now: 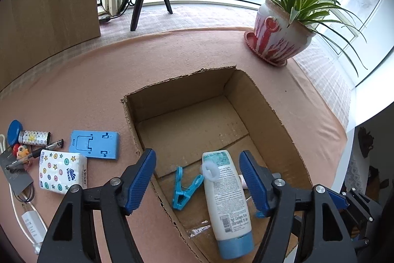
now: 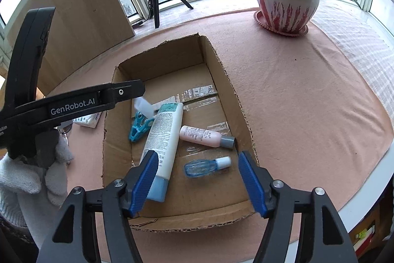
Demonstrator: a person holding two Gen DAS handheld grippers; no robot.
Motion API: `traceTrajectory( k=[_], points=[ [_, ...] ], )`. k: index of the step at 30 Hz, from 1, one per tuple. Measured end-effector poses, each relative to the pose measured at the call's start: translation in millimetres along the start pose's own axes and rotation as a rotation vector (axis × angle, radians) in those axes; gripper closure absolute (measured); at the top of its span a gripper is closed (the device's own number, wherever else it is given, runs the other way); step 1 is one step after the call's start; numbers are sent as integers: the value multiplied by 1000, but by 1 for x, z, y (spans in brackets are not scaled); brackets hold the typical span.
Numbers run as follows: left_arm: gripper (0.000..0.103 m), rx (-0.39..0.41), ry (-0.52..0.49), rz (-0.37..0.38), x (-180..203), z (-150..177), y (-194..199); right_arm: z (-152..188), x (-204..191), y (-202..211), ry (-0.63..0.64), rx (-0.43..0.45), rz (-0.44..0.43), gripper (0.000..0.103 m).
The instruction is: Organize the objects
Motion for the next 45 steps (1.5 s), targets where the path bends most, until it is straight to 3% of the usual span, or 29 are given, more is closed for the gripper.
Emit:
traceTrajectory(
  k=[8, 15, 25, 36, 45],
  points=[
    [30, 7, 13, -18, -11, 1, 11, -3, -7, 2, 7, 5, -5, 39],
    [30, 29, 56, -38, -46, 9, 38, -11, -26, 6, 14, 27, -50, 39],
    [30, 69, 193, -93, -142, 26, 85, -19, -70, 6, 69, 32, -109, 39],
    [31, 59, 426, -164, -276, 57, 109, -16, -118, 0, 123, 17, -149, 39],
    [57, -22, 486, -151, -309, 71, 81, -13, -141, -1, 141, 9, -157, 39]
  ],
)
Point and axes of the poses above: each gripper's, at about its wrist camera, not at the fingertips, and y roughly against the way its jaws point, x to its right, z to its underside, the point moved 8 cm from there along -y, roughly the way its jaws point, and after that the axes turned 9 degrees about y, right-handed, at the moved point
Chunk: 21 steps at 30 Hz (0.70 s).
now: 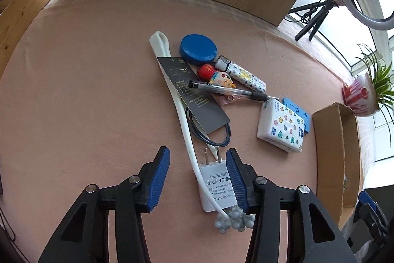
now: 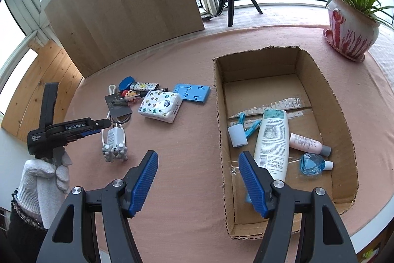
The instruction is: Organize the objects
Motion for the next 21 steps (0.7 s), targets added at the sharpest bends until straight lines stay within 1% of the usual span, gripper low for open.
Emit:
traceTrajectory(
  k=[2, 3, 4, 5, 10, 16, 18, 21],
  points=[
    [74, -6, 6, -1, -4, 1, -4, 1, -2, 0, 1, -1, 0, 39],
    [78, -7, 8, 4, -4, 1, -4, 2, -3, 0, 2, -3, 1, 39],
    [86, -12, 9, 7, -5, 1, -5, 3, -3, -1, 2, -5, 2, 39],
    [90, -13, 11, 8, -7, 1, -6, 4, -4, -1, 1, -9, 1, 39],
    [93, -14, 8, 9, -13, 9, -6, 6, -11, -9, -1, -30, -13, 39],
    [98, -29, 25, -1, -34, 32, -4, 5, -29, -21, 43, -55, -32, 39],
    [98, -21, 35, -1, -42, 39, 1, 4, -37, -27, 61, -64, -40, 39],
    [98, -5, 32, -22, -50, 47, 9, 4, -49, -37, 90, -79, -54, 39]
  ],
)
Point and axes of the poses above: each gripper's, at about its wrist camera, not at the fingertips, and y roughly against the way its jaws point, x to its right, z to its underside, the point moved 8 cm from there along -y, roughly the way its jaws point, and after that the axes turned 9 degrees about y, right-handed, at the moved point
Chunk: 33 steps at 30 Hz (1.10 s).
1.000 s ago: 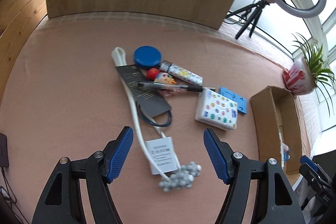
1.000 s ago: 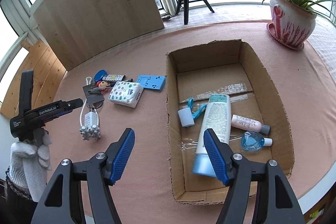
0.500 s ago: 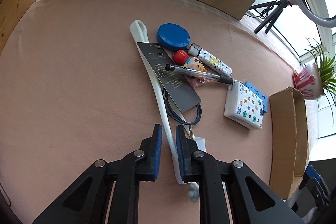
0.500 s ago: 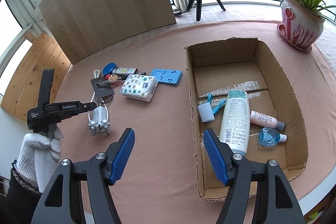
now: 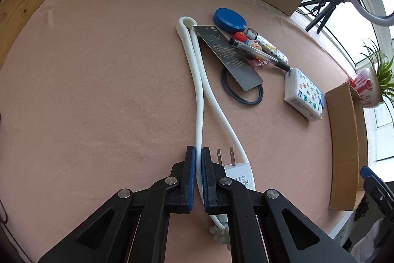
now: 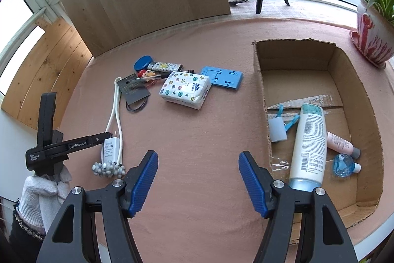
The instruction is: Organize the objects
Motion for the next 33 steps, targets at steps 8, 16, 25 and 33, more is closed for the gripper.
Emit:
traceTrajectory(
  k=[8, 16, 25, 33],
  points=[
    [98, 38, 44, -42, -38, 11, 19, -11, -22, -23, 54, -31, -27, 39],
    [95, 73, 95, -79, -76, 4, 36, -28, -25, -37, 67, -33, -10, 39],
    [64, 165, 60, -71, -54, -20, 73, -86, -8, -55, 58, -19, 9, 39],
    [63, 146, -83, 13, 41, -86, 59, -124, 13, -104, -33, -128, -39, 39]
  ],
)
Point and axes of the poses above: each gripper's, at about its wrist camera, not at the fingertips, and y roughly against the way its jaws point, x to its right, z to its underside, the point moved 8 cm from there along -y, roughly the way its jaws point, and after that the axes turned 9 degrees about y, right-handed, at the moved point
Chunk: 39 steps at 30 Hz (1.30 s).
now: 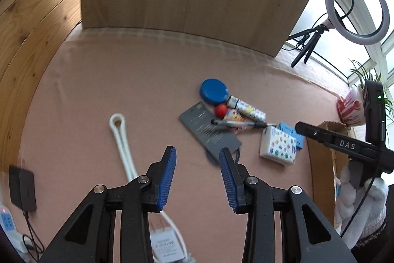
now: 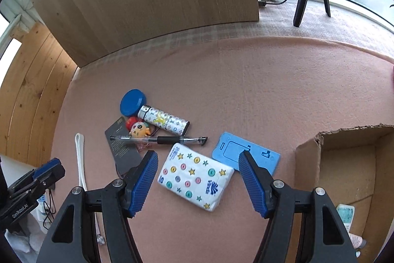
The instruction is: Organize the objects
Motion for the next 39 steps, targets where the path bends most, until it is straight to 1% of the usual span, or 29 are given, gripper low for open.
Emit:
traceTrajectory(
  k=[2, 4, 6, 9, 12, 13, 16, 18, 20, 24, 27, 29, 34, 36, 39],
  points=[
    [63, -15, -24, 8, 18, -19, -18, -2, 4, -10, -17, -30, -9, 41],
    [63, -50, -32, 25, 35, -36, -40, -3, 6, -19, -31, -55, -23, 45],
    [64, -78, -34, 41, 48, -49, -60, -1, 7, -27, -50, -76, -52, 52],
    [64, -95, -41, 31, 64, -69, -90, 1, 9, -34, -63, -88, -63, 53],
    [64, -145, -38, 53, 77, -75, -119, 2, 8, -41, -81, -101, -90, 53],
    [64, -162, -45, 48, 80, -75, -129, 3, 8, -43, -83, -105, -96, 53],
    [65, -201, -96, 27, 91, -73, -151, 2, 4, -46, -72, -103, -98, 53],
    [70, -229, -147, 15, 98, -68, -162, 2, 1, -46, -63, -103, -100, 53],
    [79, -254, -193, 3, 101, -57, -167, 5, -6, -47, -42, -119, -124, 53],
    [86, -260, -266, -10, 104, -36, -166, 16, -16, -46, 8, -138, -119, 61],
    [89, -271, -293, -5, 103, -23, -160, 31, -22, -44, 28, -155, -125, 63],
    [90, -279, -302, 0, 100, -14, -155, 41, -24, -40, 31, -148, -118, 63],
    [91, -291, -278, 42, 90, 10, -141, 71, -26, -29, 36, -148, -107, 63],
    [91, -286, -270, 47, 87, 20, -134, 82, -25, -23, 40, -148, -88, 63],
    [92, -292, -275, 81, 87, 38, -120, 98, -23, -15, 45, -144, -59, 63]
  ],
)
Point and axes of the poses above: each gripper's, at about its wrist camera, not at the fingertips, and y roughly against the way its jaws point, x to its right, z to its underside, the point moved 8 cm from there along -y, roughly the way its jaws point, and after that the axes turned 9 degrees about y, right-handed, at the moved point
